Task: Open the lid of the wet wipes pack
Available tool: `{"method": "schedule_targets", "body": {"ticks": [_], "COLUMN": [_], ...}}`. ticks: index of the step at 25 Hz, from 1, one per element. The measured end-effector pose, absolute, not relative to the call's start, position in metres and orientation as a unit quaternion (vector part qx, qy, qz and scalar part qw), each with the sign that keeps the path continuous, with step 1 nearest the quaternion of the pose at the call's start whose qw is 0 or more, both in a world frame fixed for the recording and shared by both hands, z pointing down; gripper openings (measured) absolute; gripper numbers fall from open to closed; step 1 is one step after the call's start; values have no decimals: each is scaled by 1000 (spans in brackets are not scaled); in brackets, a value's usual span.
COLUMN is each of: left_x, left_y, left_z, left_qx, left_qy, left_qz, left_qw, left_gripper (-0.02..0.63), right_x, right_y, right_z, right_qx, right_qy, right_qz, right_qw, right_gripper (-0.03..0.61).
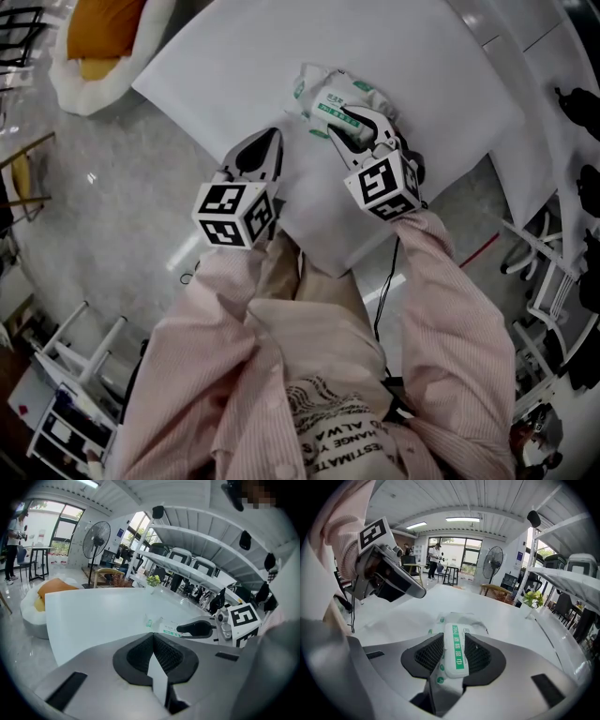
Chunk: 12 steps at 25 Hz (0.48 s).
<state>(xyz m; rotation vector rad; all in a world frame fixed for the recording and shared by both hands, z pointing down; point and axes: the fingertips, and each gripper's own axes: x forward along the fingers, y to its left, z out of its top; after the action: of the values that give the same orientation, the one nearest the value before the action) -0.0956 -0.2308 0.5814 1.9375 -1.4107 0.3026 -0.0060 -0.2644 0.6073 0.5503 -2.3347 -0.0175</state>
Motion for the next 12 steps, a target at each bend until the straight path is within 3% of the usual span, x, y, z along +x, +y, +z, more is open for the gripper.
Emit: {"method": "schedule_targets", "body": {"ticks": [7, 12], "left_x": [-89, -91], "left_y": [-226, -226], "left_z": [588, 586], "left_qx": [746, 745], "left_qy": [-545, -548], "left_qz": [119, 118], "left_qw": [362, 362], "left_gripper": [0, 0], "right_x": [-4, -4], "right_y": [-265, -267], "right_z": [616, 614], "right_qx": [206, 206], "right_qy": [-899, -911], "right_qz": [-22, 41], "right_qw": [386, 354], "right_gripper": [126, 123]}}
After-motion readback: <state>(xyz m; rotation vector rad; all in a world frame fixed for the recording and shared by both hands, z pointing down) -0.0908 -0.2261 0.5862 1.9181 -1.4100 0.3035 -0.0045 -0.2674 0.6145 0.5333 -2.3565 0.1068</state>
